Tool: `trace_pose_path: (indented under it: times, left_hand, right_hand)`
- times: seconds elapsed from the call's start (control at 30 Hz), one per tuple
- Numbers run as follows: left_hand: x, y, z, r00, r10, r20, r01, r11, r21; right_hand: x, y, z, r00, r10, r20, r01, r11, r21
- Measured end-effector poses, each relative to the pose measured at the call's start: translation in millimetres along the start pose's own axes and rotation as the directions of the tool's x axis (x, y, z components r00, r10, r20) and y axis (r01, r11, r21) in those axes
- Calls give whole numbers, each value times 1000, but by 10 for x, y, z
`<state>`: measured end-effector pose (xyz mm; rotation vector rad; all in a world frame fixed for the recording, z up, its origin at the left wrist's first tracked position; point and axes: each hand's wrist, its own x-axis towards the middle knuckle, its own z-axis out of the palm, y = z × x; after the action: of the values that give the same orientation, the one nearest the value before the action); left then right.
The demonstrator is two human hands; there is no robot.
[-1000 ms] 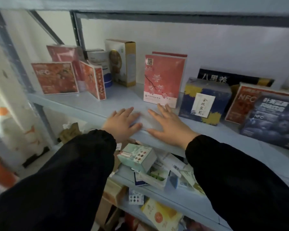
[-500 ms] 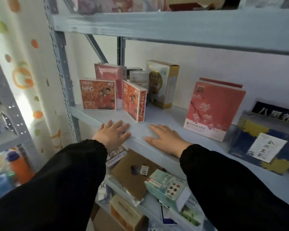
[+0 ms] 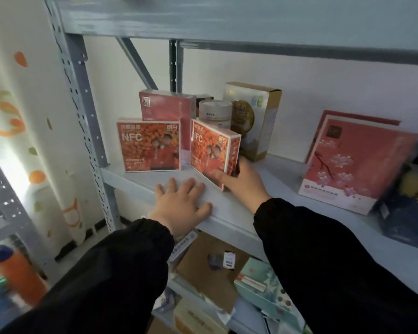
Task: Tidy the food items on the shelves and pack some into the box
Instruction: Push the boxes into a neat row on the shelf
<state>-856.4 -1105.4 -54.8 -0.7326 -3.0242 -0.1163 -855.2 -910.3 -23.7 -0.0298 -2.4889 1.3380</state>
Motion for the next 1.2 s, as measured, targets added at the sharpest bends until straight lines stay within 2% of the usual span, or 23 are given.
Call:
trace_pose_path:
  times: [0.1, 0.17, 0.2, 0.23, 0.27, 0.3, 0.33, 0.4, 0.5, 0.63, 0.93, 1.2]
  left_hand:
    - [10, -7, -20, 998, -33, -54, 29, 997, -75]
    - [-5, -23, -55, 995, -75, -66, 62, 981, -185]
    - [-8, -25, -76, 992, -100, -80, 71, 951, -300]
    - [-10, -18, -99, 985, -136, -103, 71, 878, -474]
    - [-8, -2, -121, 976, -177, -129, 48, 747, -663]
    - [5, 32, -150, 964, -217, -153, -1, 573, -819]
    - [31, 83, -186, 956, -238, -170, -56, 420, -906]
    - [147, 206, -257, 959, -233, -159, -95, 263, -960]
    - [333, 400, -338, 976, -201, -84, -59, 128, -990]
    - [491, 555, -246, 983, -152, -107, -98, 66, -993]
    - [539, 521, -134, 969, -187, -163, -150, 85, -985]
    - [590, 508, -105, 965, -192, -178, -159, 107, -981]
  right_hand:
    - [53, -4, 12, 999, 21, -38, -21, 1000, -17]
    - [56, 35, -45, 994, 87, -59, -84, 995, 62]
    - [46, 51, -93, 991, 113, -69, -103, 985, 139]
    - [45, 86, -144, 986, 145, -79, -123, 965, 230]
    - [38, 126, -199, 981, 172, -87, -136, 937, 321]
    - [33, 170, -255, 977, 191, -97, -137, 905, 403]
    - [8, 205, -320, 970, 214, -113, -139, 875, 464]
    - [-48, 270, -446, 954, 253, -160, -127, 827, 547]
    - [-86, 353, -549, 938, 266, -221, -92, 807, 583]
    - [-121, 376, -609, 943, 251, -221, -88, 824, 560]
    - [-91, 376, -641, 965, 220, -144, -117, 851, 512]
    - [-159, 356, -646, 970, 176, -166, -64, 849, 524]
